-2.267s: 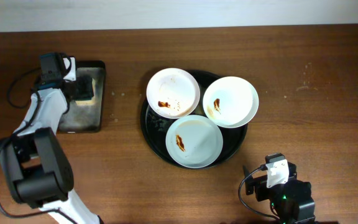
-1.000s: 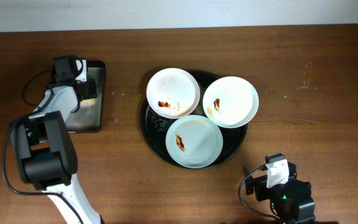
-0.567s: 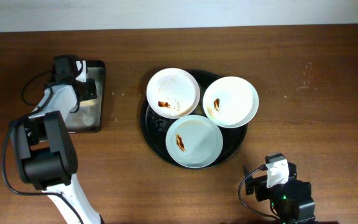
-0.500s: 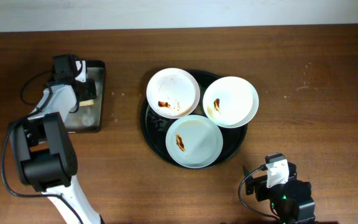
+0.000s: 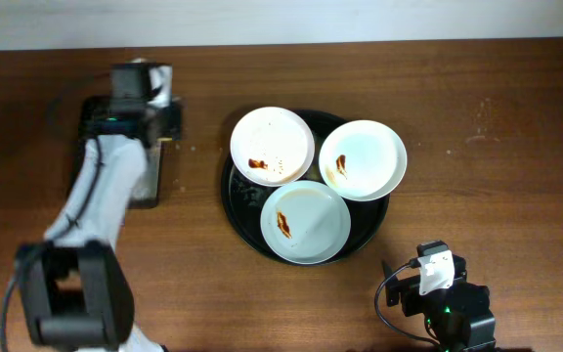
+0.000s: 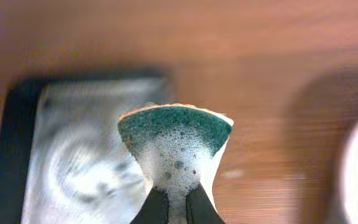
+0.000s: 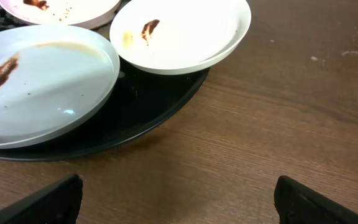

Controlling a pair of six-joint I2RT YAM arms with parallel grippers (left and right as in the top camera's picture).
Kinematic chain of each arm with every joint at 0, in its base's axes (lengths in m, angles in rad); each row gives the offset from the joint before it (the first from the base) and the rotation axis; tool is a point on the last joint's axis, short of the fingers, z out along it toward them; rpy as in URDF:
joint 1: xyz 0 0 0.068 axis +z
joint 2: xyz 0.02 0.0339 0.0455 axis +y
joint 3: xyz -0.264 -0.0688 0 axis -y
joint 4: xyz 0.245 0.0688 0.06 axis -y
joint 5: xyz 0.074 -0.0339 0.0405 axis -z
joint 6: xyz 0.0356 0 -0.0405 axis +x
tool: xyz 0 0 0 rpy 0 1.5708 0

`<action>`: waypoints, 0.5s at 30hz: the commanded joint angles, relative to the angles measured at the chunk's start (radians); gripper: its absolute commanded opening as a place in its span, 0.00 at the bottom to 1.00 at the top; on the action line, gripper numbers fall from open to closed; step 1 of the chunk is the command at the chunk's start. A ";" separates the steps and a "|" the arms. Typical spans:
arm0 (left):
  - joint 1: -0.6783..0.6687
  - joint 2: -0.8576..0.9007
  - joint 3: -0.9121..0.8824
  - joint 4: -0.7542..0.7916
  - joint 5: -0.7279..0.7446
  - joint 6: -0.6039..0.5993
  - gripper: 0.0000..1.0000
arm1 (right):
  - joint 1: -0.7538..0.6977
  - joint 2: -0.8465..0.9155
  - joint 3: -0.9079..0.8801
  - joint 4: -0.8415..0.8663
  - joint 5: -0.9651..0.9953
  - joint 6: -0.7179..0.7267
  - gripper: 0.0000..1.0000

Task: Clean dirty plates on tray and stack at the side
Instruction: 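Lift the sponge with the left gripper and move it over the pink plate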

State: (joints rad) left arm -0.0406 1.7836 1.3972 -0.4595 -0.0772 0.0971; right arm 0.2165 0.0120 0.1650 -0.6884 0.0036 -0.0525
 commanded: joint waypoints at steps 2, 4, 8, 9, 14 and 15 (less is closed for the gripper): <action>-0.230 -0.049 0.002 -0.036 0.008 -0.054 0.01 | -0.003 -0.006 -0.006 -0.004 0.020 0.000 0.99; -0.317 -0.048 0.002 -0.041 0.001 -0.092 0.01 | -0.003 -0.006 -0.006 -0.004 0.020 0.000 0.99; -0.466 0.018 0.002 -0.043 -0.094 -0.106 0.01 | -0.003 -0.006 -0.006 -0.004 0.020 0.000 0.99; -0.490 0.053 0.002 -0.044 -0.114 -0.109 0.01 | -0.003 -0.006 -0.006 -0.005 0.020 0.000 0.99; -0.526 0.188 0.002 -0.013 -0.129 -0.109 0.01 | -0.003 -0.006 -0.006 -0.004 0.020 0.000 0.99; -0.527 0.211 0.002 0.003 -0.137 -0.109 0.01 | -0.003 -0.006 -0.006 -0.004 0.020 0.000 0.99</action>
State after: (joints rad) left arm -0.5610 1.9415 1.3998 -0.4812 -0.1726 0.0017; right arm 0.2165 0.0120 0.1650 -0.6884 0.0040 -0.0536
